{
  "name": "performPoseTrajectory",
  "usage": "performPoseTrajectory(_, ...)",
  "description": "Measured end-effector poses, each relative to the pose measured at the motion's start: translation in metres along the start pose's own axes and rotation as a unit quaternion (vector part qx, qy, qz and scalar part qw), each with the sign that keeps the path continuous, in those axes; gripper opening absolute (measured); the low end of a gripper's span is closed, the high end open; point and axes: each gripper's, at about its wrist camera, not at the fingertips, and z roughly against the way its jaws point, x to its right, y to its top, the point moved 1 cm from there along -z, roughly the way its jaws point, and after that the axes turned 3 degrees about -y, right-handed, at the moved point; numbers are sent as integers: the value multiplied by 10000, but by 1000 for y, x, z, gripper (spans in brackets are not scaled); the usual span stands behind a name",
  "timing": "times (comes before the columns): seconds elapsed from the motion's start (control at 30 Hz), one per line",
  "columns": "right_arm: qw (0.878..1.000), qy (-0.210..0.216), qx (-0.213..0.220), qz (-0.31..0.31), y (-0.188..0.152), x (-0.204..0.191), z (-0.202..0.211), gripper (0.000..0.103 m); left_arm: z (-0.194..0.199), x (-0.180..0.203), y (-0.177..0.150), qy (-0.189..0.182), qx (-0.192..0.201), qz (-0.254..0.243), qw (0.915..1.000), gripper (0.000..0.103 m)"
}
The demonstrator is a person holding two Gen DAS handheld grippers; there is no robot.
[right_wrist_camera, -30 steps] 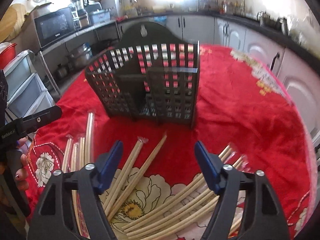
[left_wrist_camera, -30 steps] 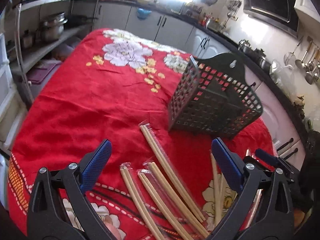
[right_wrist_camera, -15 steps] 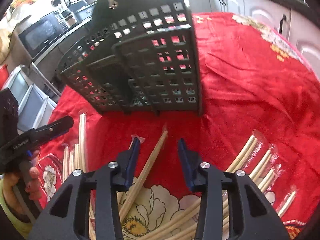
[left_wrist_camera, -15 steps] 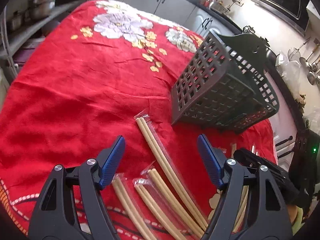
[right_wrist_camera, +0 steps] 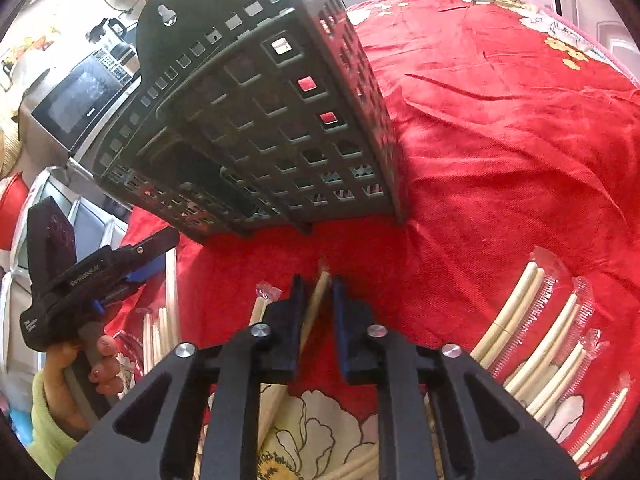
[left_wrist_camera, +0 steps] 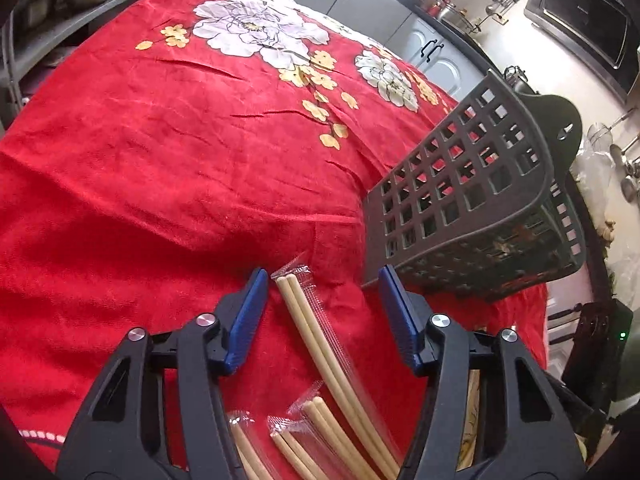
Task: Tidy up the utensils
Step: 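Close the left tool on a wrapped chopstick while the right tool grasps another, then lift both held chopsticks upright and carry them over the grey caddy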
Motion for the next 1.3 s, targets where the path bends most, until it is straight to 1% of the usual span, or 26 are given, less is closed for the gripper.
performPoseTrajectory(0.03, 10000, 38, 13, -3, 0, 1, 1, 13, 0, 1, 0, 67, 7, -45, 10000, 40)
performPoseTrajectory(0.07, 10000, 64, 28, -16, -1, 4, 4, 12, 0, 2, -1, 159, 24, -82, 9998, 37)
performPoseTrajectory(0.13, 9999, 119, 108, -37, -4, 7, 10, 12, 0, 1, -1, 335, 43, -152, 9993, 22)
performPoseTrajectory(0.2, 9996, 130, 245, -35, -6, 10, 19, 11, 0, 0, -1, 489, 74, -253, 9985, 14)
performPoseTrajectory(0.33, 9976, 233, 640, 115, -12, 7, 47, 11, 6, -2, -4, 414, 116, -280, 9987, 8)
performPoseTrajectory(0.47, 9945, 391, 943, 213, -13, 2, 76, 10, 23, 3, -8, 157, 329, -239, 9991, 6)
performPoseTrajectory(0.73, 9864, 653, 1445, 436, -21, -19, 113, 8, 81, 41, -21, -256, 961, -624, 9931, 5)
performPoseTrajectory(0.83, 9823, 744, 1630, 551, -24, -24, 129, 7, 99, 55, -25, -391, 1098, -747, 9904, 4)
performPoseTrajectory(1.1, 9721, 886, 2029, 773, -20, -34, 164, 6, 125, 86, -25, -649, 1365, -965, 9838, 4)
performPoseTrajectory(1.3, 9630, 815, 2385, 950, -17, -37, 188, 6, 142, 110, -23, -782, 1563, -1175, 9776, 4)
